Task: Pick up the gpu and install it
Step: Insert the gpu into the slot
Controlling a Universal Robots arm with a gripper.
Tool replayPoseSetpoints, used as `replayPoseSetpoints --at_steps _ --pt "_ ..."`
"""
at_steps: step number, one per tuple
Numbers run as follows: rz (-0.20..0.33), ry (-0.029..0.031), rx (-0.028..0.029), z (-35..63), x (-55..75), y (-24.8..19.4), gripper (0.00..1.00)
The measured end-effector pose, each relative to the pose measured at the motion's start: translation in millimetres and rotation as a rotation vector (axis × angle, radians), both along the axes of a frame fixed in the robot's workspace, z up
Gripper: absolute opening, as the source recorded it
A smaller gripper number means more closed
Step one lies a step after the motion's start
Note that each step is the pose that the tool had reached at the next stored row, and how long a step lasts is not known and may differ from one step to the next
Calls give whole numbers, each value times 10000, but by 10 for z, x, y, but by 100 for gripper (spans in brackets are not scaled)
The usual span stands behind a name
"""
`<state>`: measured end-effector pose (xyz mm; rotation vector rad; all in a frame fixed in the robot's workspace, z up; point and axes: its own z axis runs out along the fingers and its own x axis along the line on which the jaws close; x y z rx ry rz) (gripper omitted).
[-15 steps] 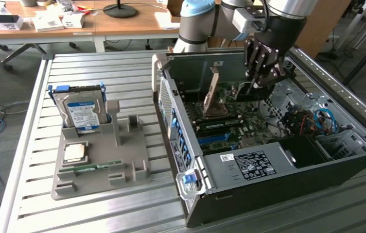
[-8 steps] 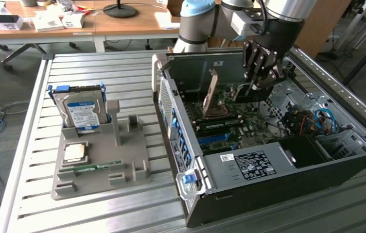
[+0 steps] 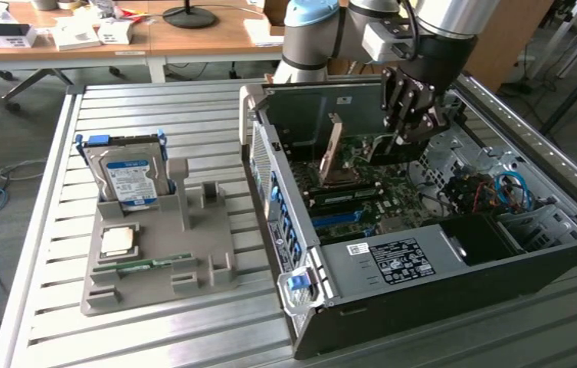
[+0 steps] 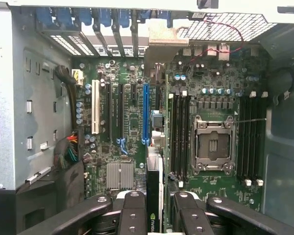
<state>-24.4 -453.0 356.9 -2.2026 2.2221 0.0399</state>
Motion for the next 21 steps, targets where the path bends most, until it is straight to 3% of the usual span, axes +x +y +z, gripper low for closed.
replayPoseSetpoints --at_steps 6,17,21 --pt "1 -2 7 -10 0 0 26" --pt "1 -1 2 -193 0 0 26" --pt "1 -1 2 -217 0 0 26"
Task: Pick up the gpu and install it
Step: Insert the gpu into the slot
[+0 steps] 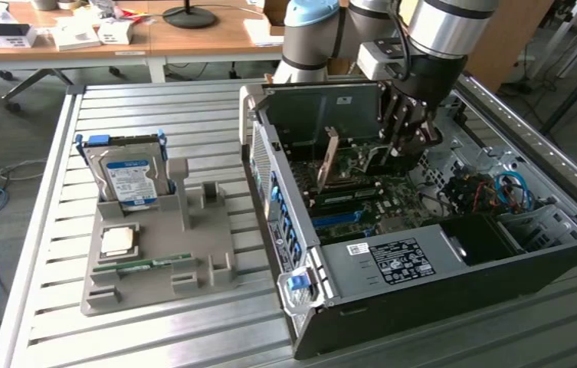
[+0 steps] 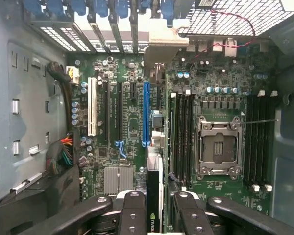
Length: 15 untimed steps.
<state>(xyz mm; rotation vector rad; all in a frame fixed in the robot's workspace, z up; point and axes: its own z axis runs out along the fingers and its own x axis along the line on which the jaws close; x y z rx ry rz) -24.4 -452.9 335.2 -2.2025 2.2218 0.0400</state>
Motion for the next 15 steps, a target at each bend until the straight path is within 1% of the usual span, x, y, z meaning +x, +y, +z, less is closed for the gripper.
replayPoseSetpoints --at_steps 4,15 --pt "0 -1 3 -10 -1 0 26" --pt "44 0 1 -187 -24 0 26"
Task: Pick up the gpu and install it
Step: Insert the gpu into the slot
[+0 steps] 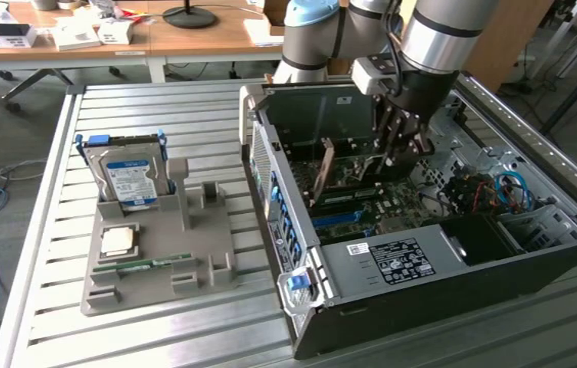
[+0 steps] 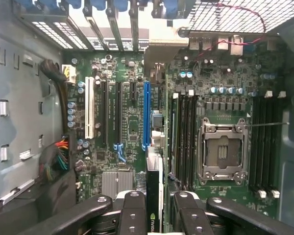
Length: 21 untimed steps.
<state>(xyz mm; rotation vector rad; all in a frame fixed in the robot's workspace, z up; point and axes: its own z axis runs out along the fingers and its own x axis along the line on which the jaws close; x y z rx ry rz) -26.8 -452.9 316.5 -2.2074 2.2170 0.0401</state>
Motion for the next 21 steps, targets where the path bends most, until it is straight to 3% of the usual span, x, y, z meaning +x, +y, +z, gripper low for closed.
replayPoseSetpoints --at_steps 21 --pt "298 -18 0 -197 -50 -3 26"
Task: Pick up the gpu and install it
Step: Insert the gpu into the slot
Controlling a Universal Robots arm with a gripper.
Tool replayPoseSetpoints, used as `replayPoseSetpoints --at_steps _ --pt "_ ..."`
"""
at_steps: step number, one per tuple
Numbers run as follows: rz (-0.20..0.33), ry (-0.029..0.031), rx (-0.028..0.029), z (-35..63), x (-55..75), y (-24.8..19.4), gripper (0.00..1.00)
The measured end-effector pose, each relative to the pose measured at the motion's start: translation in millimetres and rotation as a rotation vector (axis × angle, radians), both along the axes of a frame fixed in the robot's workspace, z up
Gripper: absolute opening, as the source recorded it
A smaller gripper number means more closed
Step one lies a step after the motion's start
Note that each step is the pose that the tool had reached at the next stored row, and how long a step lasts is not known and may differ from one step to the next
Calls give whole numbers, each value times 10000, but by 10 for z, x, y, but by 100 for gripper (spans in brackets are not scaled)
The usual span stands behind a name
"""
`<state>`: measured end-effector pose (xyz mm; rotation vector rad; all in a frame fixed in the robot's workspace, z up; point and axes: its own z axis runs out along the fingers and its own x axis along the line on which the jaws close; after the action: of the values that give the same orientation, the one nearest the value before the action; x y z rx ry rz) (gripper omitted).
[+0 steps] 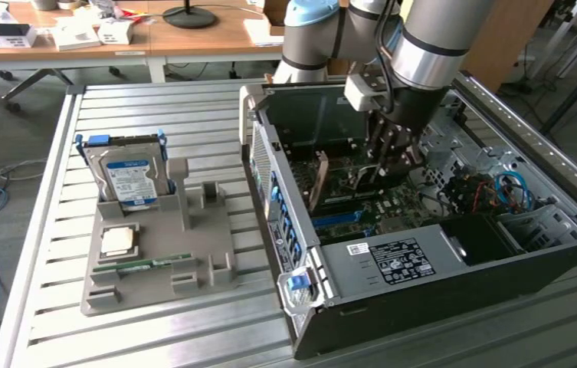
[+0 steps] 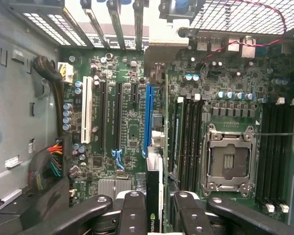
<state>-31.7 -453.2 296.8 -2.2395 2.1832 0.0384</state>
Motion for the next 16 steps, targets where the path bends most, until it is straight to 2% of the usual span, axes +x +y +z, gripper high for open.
replayPoseSetpoints --at_steps 11,16 --pt "14 1 -1 -23 -13 -54 26" --pt "-3 0 -1 -26 -15 -57 26"
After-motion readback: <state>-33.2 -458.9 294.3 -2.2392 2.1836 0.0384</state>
